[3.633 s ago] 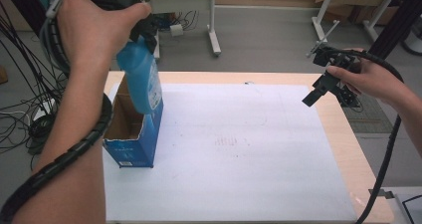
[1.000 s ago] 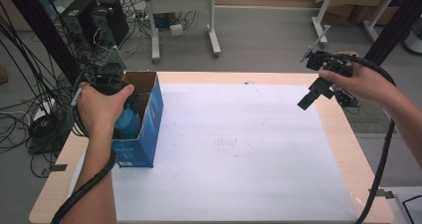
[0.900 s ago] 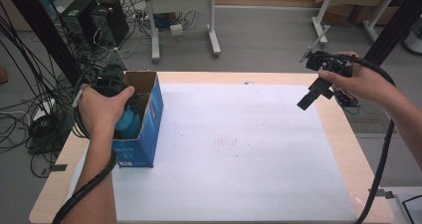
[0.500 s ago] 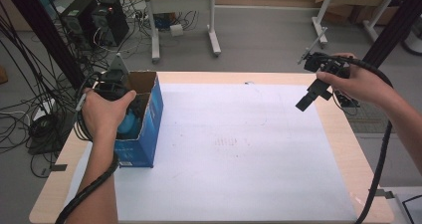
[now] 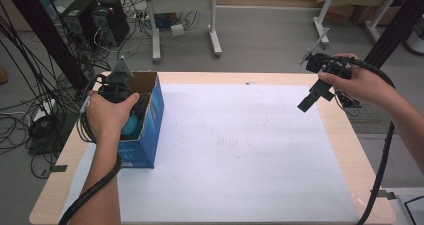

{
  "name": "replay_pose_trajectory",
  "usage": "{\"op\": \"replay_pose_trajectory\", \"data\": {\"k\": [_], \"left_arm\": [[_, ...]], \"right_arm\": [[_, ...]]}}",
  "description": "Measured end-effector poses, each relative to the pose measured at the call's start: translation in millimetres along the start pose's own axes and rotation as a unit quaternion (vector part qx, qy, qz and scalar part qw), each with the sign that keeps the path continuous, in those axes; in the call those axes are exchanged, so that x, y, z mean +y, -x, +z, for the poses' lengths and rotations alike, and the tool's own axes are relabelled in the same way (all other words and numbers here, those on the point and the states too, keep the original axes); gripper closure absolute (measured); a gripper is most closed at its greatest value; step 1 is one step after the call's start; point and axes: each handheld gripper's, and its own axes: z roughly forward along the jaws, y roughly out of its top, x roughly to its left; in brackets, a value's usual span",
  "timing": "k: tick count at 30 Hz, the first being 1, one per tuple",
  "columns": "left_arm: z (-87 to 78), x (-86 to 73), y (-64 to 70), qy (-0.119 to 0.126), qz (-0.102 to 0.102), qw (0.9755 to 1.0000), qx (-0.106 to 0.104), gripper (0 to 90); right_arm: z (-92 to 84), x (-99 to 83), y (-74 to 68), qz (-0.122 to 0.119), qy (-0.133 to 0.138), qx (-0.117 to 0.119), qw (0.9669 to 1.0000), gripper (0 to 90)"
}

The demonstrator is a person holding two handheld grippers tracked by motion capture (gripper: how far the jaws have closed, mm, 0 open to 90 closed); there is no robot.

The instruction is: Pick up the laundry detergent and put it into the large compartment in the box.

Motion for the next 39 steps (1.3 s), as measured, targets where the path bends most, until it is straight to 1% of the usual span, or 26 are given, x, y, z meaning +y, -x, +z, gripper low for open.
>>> {"op": "replay_pose_trajectory", "data": {"k": [3, 6, 11, 17, 21, 24, 33, 36, 39], "left_arm": [[0.5, 0.5, 0.1, -0.001, -0.001, 1.0, 0.0, 38.2], [1.2, 1.4, 0.5, -0.002, 0.0, 1.0, 0.0, 38.2], [2.2, 2.2, 1.7, -0.001, -0.001, 1.0, 0.002, 38.2], [3.6, 4.7, 4.5, -0.001, 0.002, 1.0, 0.005, 38.0], [3.7, 7.6, 5.6, -0.007, 0.003, 0.9999, 0.007, 37.9], [3.9, 7.3, 4.6, -0.006, -0.001, 1.0, 0.006, 37.9], [3.5, 6.7, 3.7, -0.006, -0.001, 1.0, 0.005, 37.6], [0.7, 4.0, 4.7, 0.0, 0.0, 1.0, 0.006, 36.9], [-1.8, 3.8, 6.0, 0.001, 0.0, 1.0, 0.007, 35.0]], "right_arm": [[-0.2, -0.7, 0.4, -0.003, 0.001, -0.001, 1.0, 4.7], [-0.3, -0.9, -0.2, 0.001, 0.001, -0.001, 1.0, 4.7], [-0.6, -1.2, -0.2, -0.002, 0.0, -0.002, 1.0, 4.7], [-0.5, -2.0, 1.3, 0.001, -0.002, -0.002, 1.0, 4.7], [0.2, -1.7, 2.2, 0.002, -0.002, -0.001, 1.0, 4.7], [2.2, -0.5, 2.8, 0.001, -0.004, 0.001, 1.0, 4.7], [2.8, 0.5, 2.4, -0.001, -0.003, 0.001, 1.0, 4.7], [2.4, 0.6, 2.5, 0.0, -0.004, 0.001, 1.0, 4.7], [3.0, 0.7, 2.3, 0.001, -0.004, 0.001, 1.0, 4.7]]}}
